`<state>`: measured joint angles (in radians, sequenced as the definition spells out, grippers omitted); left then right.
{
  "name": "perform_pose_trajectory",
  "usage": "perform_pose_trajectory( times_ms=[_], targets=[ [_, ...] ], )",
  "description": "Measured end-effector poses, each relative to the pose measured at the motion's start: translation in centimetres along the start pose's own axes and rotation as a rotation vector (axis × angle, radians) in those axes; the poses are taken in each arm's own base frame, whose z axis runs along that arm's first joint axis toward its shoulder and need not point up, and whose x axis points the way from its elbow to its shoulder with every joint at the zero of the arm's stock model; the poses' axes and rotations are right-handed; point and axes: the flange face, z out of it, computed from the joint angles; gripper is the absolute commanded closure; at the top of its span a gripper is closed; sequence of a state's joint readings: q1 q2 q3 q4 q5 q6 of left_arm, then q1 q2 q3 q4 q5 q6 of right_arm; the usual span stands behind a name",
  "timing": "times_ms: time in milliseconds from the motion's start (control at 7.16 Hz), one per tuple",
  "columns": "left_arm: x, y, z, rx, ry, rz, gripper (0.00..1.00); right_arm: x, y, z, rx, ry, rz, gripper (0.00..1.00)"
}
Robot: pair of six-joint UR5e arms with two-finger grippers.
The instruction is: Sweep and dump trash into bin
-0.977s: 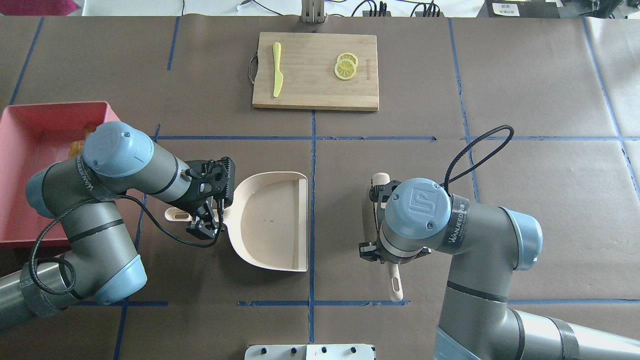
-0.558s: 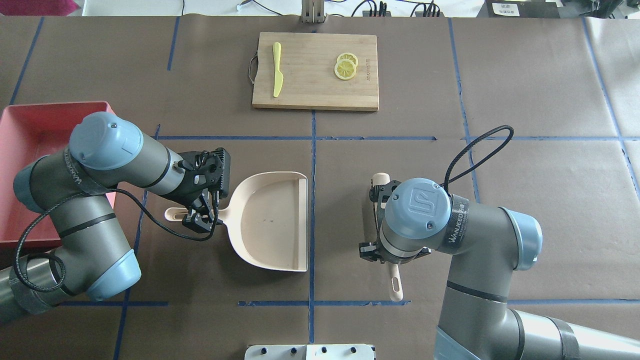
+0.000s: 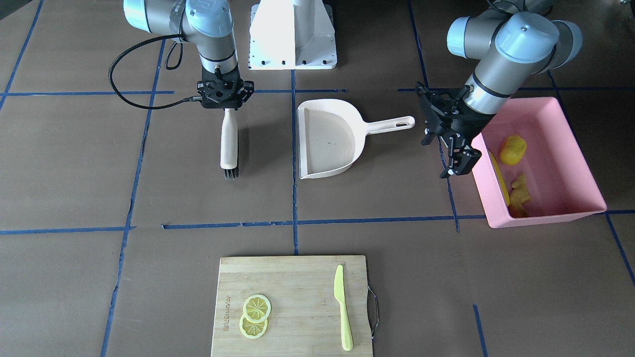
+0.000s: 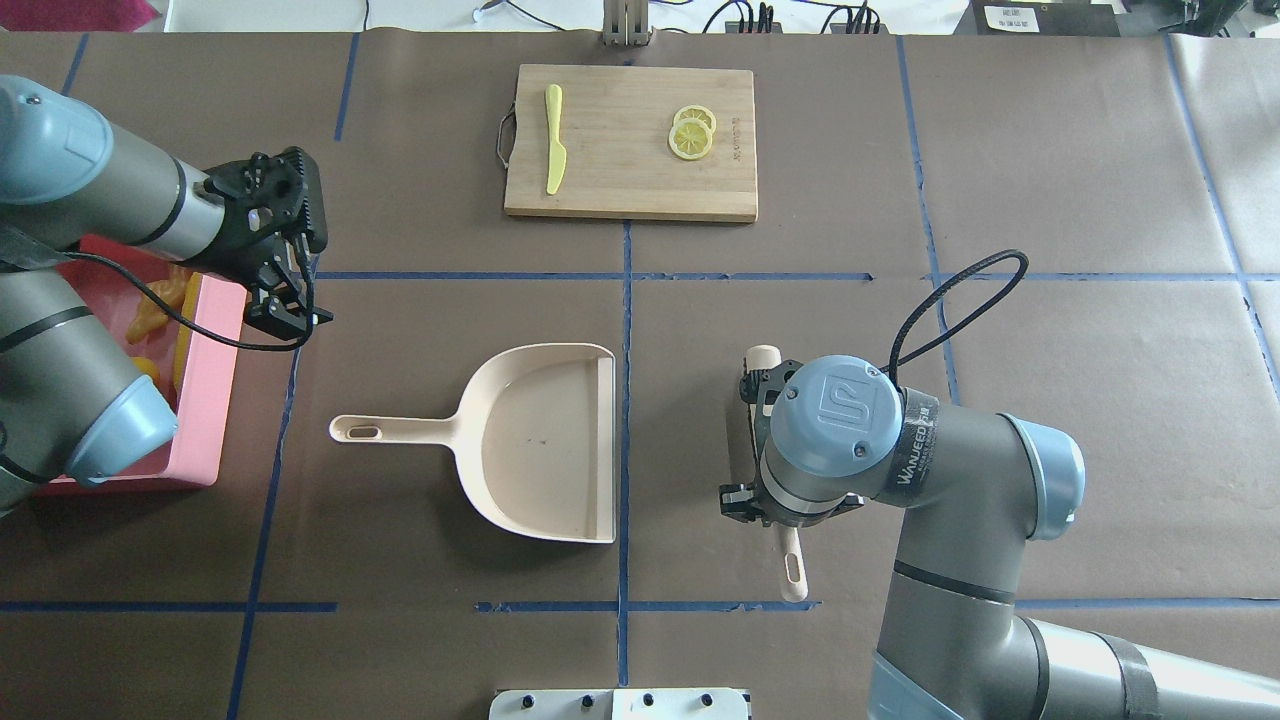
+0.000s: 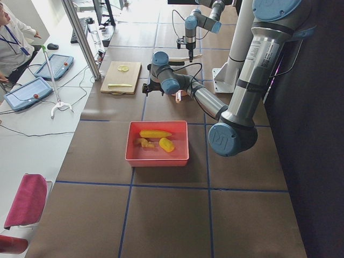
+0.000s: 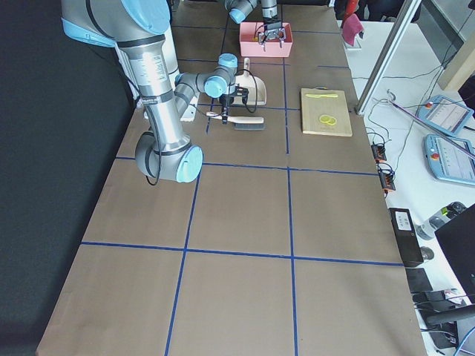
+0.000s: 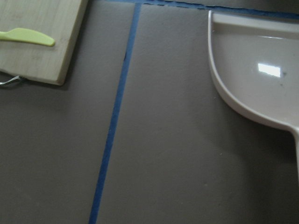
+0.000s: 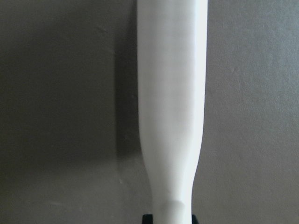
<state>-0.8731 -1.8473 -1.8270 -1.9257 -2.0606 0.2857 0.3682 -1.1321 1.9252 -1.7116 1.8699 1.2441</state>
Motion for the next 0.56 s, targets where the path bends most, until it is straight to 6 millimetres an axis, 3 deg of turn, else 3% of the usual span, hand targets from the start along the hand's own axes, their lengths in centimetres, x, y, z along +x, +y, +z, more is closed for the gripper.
perform_pose_trajectory(
  times_ms=[419,558],
  targets=[
    [-6.8,11.1,-3.5,-0.095,-0.11,-0.196,0.0,0.0,0.0,0.0,0.002,-0.007,-0.003,1.0],
    [-8.9,15.6,-4.6,-0.136,-0.144,-0.293,0.0,0.0,0.0,0.0,0.004,-0.012,-0.005,1.0]
  ],
)
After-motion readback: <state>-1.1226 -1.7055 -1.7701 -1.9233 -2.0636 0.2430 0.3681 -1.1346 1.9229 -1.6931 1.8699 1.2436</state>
